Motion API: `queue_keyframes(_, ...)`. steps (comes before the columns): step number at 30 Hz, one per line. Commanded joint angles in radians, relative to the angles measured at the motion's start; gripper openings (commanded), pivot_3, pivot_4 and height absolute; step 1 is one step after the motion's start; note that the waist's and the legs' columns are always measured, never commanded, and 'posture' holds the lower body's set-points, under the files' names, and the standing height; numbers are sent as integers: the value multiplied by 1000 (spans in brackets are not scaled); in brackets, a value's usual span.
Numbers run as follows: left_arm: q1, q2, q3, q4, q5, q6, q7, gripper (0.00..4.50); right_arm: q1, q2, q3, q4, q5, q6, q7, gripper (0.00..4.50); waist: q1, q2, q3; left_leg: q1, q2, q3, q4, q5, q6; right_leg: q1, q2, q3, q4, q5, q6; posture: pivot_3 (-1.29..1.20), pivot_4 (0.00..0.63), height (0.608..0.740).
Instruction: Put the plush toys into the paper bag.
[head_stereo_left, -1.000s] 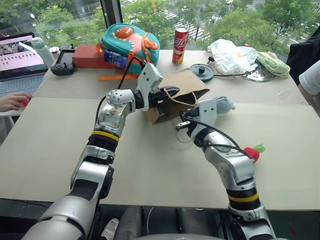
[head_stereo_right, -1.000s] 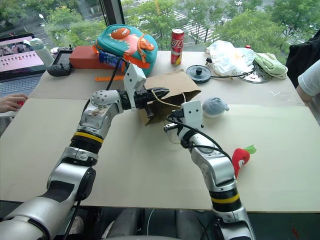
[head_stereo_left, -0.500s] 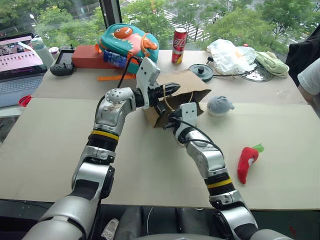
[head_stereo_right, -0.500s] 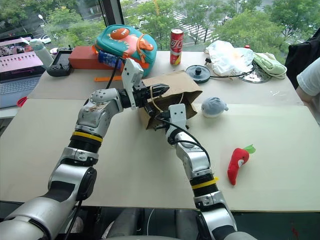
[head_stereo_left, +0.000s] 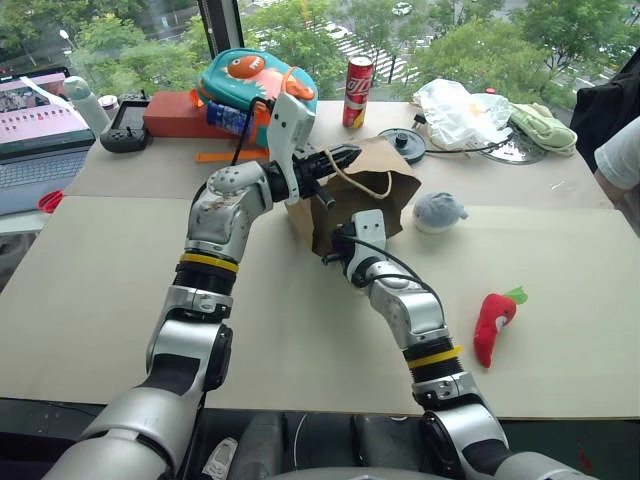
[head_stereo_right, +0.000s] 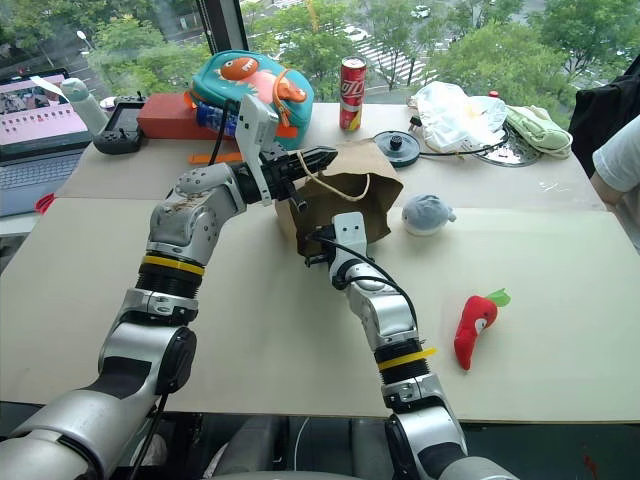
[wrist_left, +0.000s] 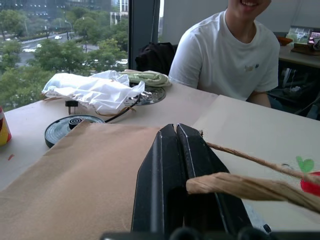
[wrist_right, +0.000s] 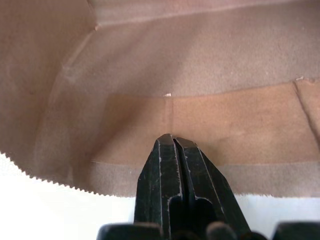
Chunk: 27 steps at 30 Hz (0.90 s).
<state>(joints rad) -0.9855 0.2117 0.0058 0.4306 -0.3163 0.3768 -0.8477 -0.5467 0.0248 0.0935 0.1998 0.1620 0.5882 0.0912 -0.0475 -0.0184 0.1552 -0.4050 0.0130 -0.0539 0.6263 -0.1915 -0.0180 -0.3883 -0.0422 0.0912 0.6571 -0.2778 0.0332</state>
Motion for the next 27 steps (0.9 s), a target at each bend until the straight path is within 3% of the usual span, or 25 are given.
queue_keyframes(1, -22, -2, 15, -58, -25, -2, 8, 0, 16, 0, -2, -3, -7, 56, 0, 34, 0, 0, 0, 0, 0, 0, 0, 0, 0, 0, 0, 0, 0, 0, 0, 0, 150, 739)
queue_keyframes(6, 2, 1, 3, -78, -19, -7, 5, 0, 21, 3, -8, -50, -5, 57, 1, 34, -1, 0, 0, 0, 0, 0, 0, 0, 0, 0, 0, 0, 0, 0, 0, 0, 150, 739)
queue_keyframes(17, 61, 10, -17, -127, -9, 0, 12, 0, 128, -39, -171, -614, 167, 231, 5, 34, 3, 0, 0, -3, 0, -1, -1, 0, 0, -1, 0, 0, 0, 0, 0, 0, 150, 739)
queue_keyframes(23, 71, 13, -19, -141, -13, 4, 15, 0, 173, -176, -298, -685, 175, 311, -6, 34, 3, 0, 0, -3, 0, 0, 0, 0, 0, -1, 0, 0, -3, 0, 0, 0, 150, 739)
queue_keyframes(27, 81, 13, -22, -151, -13, 5, 19, 0, 105, -262, -390, -596, 169, 303, -25, 1088, 2, 0, 0, -2, 0, 1, 0, 0, 0, 0, 0, 0, -7, 0, 0, 0, 150, 739)
